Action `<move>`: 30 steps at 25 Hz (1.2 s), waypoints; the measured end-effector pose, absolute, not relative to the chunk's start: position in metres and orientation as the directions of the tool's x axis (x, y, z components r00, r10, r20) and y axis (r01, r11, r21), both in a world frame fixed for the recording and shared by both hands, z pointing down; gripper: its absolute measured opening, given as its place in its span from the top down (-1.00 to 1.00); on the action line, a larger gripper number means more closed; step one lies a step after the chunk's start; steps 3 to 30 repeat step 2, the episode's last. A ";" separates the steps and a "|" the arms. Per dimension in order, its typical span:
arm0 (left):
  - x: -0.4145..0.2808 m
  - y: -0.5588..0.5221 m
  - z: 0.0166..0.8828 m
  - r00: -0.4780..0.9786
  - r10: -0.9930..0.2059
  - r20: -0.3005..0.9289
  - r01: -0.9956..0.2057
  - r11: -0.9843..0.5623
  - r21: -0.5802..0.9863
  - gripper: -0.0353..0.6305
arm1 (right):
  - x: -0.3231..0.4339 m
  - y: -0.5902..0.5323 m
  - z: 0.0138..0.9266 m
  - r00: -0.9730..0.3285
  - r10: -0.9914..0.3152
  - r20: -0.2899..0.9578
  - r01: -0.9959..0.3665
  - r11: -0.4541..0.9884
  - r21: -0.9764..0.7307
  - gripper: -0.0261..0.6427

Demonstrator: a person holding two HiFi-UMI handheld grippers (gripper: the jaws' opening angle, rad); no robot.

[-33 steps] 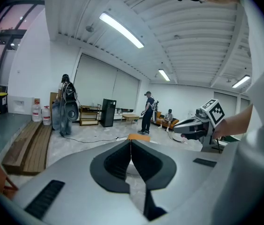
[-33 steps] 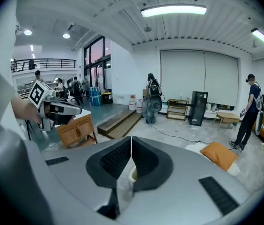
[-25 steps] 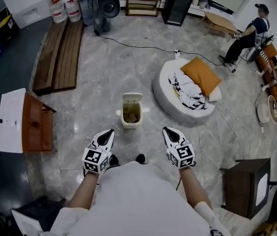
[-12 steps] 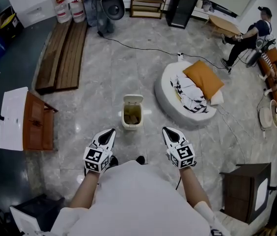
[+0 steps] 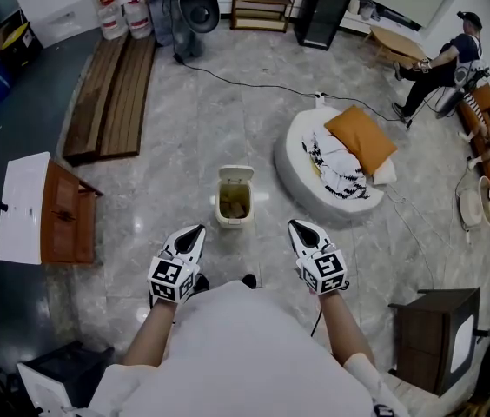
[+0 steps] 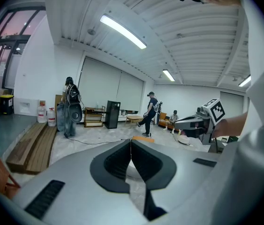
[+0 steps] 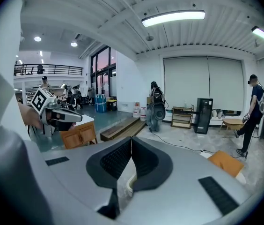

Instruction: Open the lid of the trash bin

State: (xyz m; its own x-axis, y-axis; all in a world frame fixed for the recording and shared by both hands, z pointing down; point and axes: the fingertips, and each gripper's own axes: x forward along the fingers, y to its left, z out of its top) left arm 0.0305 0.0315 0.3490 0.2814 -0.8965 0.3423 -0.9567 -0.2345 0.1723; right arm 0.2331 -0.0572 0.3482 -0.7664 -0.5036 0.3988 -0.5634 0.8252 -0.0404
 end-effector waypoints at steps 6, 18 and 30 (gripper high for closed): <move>0.030 0.031 0.349 0.281 -0.897 0.342 -0.957 -0.234 0.172 0.84 | 0.233 -0.059 0.347 -0.766 -0.505 0.397 -0.564 0.825 -0.038 0.83; 0.030 0.031 0.349 0.281 -0.897 0.342 -0.957 -0.234 0.172 0.84 | 0.233 -0.059 0.347 -0.766 -0.505 0.397 -0.564 0.825 -0.038 0.83; 0.030 0.031 0.349 0.281 -0.897 0.342 -0.957 -0.234 0.172 0.84 | 0.233 -0.059 0.347 -0.766 -0.505 0.397 -0.564 0.825 -0.038 0.83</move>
